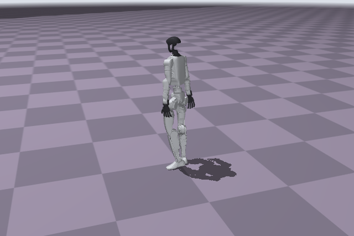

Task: In place motions

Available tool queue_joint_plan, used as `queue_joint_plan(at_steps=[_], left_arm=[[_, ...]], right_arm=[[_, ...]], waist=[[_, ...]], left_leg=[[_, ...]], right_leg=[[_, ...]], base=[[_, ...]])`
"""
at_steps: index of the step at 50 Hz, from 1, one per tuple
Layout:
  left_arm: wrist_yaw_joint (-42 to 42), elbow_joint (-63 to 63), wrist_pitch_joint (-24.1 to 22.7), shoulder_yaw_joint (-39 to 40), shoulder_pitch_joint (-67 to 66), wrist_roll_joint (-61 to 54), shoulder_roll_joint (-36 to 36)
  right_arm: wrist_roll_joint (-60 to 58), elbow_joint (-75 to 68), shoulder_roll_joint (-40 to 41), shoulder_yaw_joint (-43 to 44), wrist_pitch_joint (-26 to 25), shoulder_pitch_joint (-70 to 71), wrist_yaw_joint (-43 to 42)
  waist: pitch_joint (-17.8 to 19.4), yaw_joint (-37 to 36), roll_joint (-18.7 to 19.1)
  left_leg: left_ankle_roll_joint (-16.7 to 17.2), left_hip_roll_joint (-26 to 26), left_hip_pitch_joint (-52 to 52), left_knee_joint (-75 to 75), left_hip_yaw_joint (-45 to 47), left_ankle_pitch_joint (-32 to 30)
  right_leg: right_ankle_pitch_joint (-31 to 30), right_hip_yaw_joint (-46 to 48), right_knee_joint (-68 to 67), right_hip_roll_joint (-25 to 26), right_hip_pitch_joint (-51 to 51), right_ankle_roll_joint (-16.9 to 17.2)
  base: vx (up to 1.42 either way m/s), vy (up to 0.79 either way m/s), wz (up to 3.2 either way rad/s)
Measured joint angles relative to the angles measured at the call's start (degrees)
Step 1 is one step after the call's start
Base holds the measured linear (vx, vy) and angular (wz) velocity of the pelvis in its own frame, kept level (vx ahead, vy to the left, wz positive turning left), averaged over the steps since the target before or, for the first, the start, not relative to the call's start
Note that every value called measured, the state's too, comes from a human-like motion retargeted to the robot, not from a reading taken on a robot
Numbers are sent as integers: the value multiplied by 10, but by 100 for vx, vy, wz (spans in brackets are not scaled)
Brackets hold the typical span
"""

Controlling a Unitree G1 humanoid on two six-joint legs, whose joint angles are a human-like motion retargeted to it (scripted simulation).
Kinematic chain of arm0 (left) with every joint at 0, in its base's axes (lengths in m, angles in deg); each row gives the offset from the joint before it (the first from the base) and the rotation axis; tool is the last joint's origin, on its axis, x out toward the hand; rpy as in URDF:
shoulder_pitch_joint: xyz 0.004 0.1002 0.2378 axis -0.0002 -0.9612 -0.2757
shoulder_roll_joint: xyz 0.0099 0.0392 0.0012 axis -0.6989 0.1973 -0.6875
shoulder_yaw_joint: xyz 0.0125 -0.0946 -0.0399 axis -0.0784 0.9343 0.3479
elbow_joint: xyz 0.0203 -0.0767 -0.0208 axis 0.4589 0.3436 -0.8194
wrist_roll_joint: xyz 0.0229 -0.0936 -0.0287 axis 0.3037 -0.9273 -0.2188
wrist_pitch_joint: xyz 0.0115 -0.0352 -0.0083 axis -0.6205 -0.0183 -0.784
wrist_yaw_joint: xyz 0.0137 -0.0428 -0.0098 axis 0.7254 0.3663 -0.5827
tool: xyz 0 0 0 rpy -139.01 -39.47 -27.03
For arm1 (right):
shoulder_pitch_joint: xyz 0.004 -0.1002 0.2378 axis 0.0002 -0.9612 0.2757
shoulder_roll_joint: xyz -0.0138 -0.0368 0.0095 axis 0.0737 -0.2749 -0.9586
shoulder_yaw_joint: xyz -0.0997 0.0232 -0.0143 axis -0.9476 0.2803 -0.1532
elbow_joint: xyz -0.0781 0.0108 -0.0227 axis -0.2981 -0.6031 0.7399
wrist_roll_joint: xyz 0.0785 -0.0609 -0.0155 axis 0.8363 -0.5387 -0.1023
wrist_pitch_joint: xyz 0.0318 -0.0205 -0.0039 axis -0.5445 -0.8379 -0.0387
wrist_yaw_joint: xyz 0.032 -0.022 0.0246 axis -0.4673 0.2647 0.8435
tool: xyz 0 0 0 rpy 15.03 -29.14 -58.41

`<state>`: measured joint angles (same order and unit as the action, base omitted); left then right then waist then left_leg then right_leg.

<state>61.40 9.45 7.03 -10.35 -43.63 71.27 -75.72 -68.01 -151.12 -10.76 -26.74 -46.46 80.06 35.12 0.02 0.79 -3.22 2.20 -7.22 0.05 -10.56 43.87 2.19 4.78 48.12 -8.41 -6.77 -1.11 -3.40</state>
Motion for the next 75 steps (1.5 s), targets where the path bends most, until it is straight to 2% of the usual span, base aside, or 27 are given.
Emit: queue_joint_plan(at_steps=[3, 5, 8, 10, 15, 17, 20, 23, 27, 31, 35, 38, 42, 54, 59, 65, 70, 75], left_arm=[[0, -5, -4, -15, 8, -7, 2], [-3, -5, -6, -22, 16, -12, 8], [1, -5, -12, -17, 16, -18, 25], [4, -10, -19, -8, 7, -23, 34], [25, -7, -32, 31, -23, -26, 41], [38, 7, -34, 50, -38, -36, 35], [43, 39, -18, 78, -46, -38, 20], [39, 55, -1, 90, -27, -22, 7], [31, 33, -6, 75, 4, -12, -8], [21, 8, -12, 58, 19, 0, -20], [21, 2, -15, 37, 29, 1, -31], [21, 12, -11, 36, 32, 6, -35], [29, 25, -11, 39, 19, 9, -29], [30, 57, -3, 50, -5, 12, -8], [24, 52, 0, 44, -7, 13, 0], [33, 49, -8, 41, -7, -9, 21], [23, 47, -10, 38, -9, -8, 27], [25, 51, -6, 10, 0, 5, 26]], right_arm=[[-9, -3, 11, 10, 4, -20, 1], [-12, -2, 15, 18, 4, -24, 2], [-2, 6, 12, 16, 4, -24, 2], [6, 14, 8, 9, 5, -20, 1], [1, 50, 3, 5, 4, 16, -2], [0, 73, 7, -8, 12, 21, -3], [5, 97, 12, -40, 25, 20, -2], [14, 91, 15, -49, 28, 31, -3], [15, 65, 15, -45, 31, 42, 8], [2, 31, 14, -46, 26, 33, 9], [-6, 14, 18, -42, 20, 26, 15], [-11, 18, 20, -41, 20, 22, 16], [-23, 33, 17, -49, 22, 22, 10], [-19, 86, 26, -77, 28, 43, 5], [-36, 91, 27, -87, 31, 39, 11], [-53, 89, 28, -83, 30, 36, 15], [-49, 83, 30, -97, 31, 39, 11], [-40, 65, 30, -87, 31, 36, 13]], waist=[[-14, -7, -13], [-17, -6, -11], [-15, -21, -8], [-12, -54, -5], [-9, -122, 15], [-17, -98, 21], [-33, -15, 39], [-18, 35, 47], [11, 54, 46], [7, 44, 35], [11, 32, 12], [16, 26, -11], [15, 25, -30], [23, 30, -39], [26, 5, -41], [27, -35, -23], [15, -13, -9], [14, -23, -5]], left_leg=[[-11, 2, -37, 18, 130, 10], [-5, 6, -29, 30, 105, -10], [-13, 17, 3, 31, 26, -47], [-11, 27, -1, 43, 15, -44], [24, 24, -16, 63, 9, -26], [21, 22, -9, 61, -21, -20], [6, 17, 18, 51, -109, -21], [5, 21, 37, 43, -191, -33], [34, 17, 38, 39, -231, -39], [73, 11, 55, 20, -262, -36], [94, 17, 57, 11, -294, -38], [84, 34, 52, 10, -324, -40], [51, 52, 52, 11, -359, -45], [30, 85, 70, 3, -449, -50], [30, 108, 61, 10, -468, -49], [25, 119, 46, 36, -476, -49], [23, 124, 49, 46, -493, -42], [11, 137, 47, 43, -514, -30]], right_leg=[[6, 70, 8, -9, -17, 15], [8, 117, 13, -3, -32, 24], [4, 156, 13, -5, -48, 29], [6, 163, 6, -8, -56, 28], [38, 159, -53, -18, -63, 25], [61, 102, -89, -25, -44, 26], [81, 16, -126, -13, -10, 22], [79, -103, -147, 18, 23, 33], [81, -187, -157, 45, 46, 47], [94, -201, -130, 41, 60, 51], [96, -223, -90, 33, 66, 77], [82, -269, -60, 34, 69, 100], [71, -339, -32, 44, 75, 118], [48, -432, -37, 85, 72, 92], [45, -389, -12, 69, 46, 68], [27, -370, 2, 55, 34, 81], [17, -369, 21, 63, 29, 77], [4, -368, 35, 58, 20, 80]], base=[[56, 23, 341], [49, 20, 303], [51, 29, 202], [49, 37, 56], [41, 27, 12], [53, 22, 130], [50, 15, 248], [29, 8, 263], [25, -4, 226], [45, -10, 180], [35, -15, 158], [31, -15, 136], [25, -15, 107], [2, -7, 75], [-8, 4, 41], [-13, 7, 5], [-20, 2, 21], [-13, 1, 14]])
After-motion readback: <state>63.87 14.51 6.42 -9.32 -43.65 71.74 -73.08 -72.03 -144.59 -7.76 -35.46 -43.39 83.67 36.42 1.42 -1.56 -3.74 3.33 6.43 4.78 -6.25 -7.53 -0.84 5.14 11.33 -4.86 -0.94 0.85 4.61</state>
